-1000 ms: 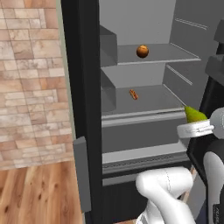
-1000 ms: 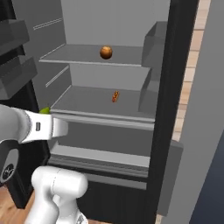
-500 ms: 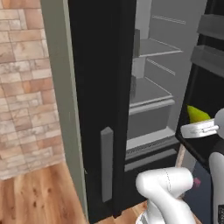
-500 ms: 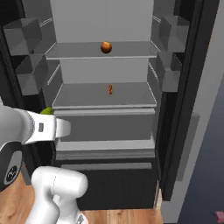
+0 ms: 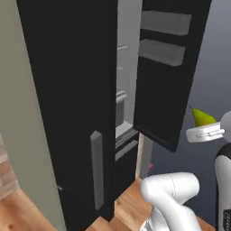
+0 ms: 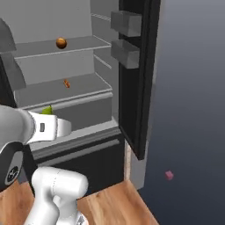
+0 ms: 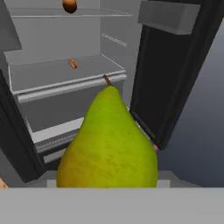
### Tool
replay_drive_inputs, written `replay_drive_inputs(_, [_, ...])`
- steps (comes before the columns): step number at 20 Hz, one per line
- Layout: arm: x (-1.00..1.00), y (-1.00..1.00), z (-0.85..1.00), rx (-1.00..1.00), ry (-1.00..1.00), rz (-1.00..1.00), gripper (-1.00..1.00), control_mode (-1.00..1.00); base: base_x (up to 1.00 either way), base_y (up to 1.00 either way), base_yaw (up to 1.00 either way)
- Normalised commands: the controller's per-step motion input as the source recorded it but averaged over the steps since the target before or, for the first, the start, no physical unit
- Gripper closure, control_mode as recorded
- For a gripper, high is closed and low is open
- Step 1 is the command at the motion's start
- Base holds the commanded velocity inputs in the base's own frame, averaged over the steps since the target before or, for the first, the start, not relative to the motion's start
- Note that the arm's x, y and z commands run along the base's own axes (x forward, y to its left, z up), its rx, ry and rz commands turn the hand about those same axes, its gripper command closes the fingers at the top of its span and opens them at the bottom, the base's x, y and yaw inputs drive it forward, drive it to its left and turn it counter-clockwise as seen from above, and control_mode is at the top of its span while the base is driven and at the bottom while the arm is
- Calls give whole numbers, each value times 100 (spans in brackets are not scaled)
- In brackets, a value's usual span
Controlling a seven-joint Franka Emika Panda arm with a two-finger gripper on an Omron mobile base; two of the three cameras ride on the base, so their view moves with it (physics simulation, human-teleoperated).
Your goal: Pick up the pear and orange from the fridge and place one fruit on each plate on the dining counter.
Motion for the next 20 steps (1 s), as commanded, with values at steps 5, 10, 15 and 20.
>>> replay_drive_inputs(5, [0, 0, 0, 0, 0, 0, 100, 100, -64, 17, -73])
replay_drive_inputs(10, [0, 0, 0, 0, 0, 0, 100, 100, -76, 13, -67])
replay_drive_inputs(15, [0, 0, 0, 0, 0, 0, 100, 100, -77, 2, -51])
replay_drive_inputs(20, [0, 0, 0, 0, 0, 0, 100, 100, -93, -1, -37])
